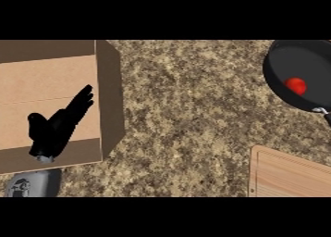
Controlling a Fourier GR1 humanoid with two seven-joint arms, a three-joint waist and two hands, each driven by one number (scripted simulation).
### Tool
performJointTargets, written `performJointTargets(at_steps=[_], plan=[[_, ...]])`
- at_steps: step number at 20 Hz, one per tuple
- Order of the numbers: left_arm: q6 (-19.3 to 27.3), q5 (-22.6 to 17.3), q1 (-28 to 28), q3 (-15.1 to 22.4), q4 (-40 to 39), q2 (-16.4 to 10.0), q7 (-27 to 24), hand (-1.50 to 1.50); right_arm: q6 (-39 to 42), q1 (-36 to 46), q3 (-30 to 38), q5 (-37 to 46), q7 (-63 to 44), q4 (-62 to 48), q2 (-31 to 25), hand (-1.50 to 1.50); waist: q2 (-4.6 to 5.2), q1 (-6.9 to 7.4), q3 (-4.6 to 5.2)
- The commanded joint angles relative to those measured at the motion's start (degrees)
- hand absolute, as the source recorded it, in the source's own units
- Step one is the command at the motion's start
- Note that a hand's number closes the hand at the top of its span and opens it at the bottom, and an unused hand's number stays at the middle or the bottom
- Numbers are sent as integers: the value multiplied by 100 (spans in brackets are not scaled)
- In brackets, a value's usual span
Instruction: Pick the tomato from the cutting board and place it in the pot
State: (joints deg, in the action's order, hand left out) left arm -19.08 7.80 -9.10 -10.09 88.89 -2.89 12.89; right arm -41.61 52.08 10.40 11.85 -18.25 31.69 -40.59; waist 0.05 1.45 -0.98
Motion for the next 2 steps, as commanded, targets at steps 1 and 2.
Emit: performJointTargets(at_steps=[1,2], plan=[[208,-61,363,375,-516,275,76,0,-394,-344,538,-449,717,282,100,-150,33,-168,85],[253,-15,373,482,-467,274,118,0,-249,-583,652,-583,1016,379,49,-150,25,-208,83]])
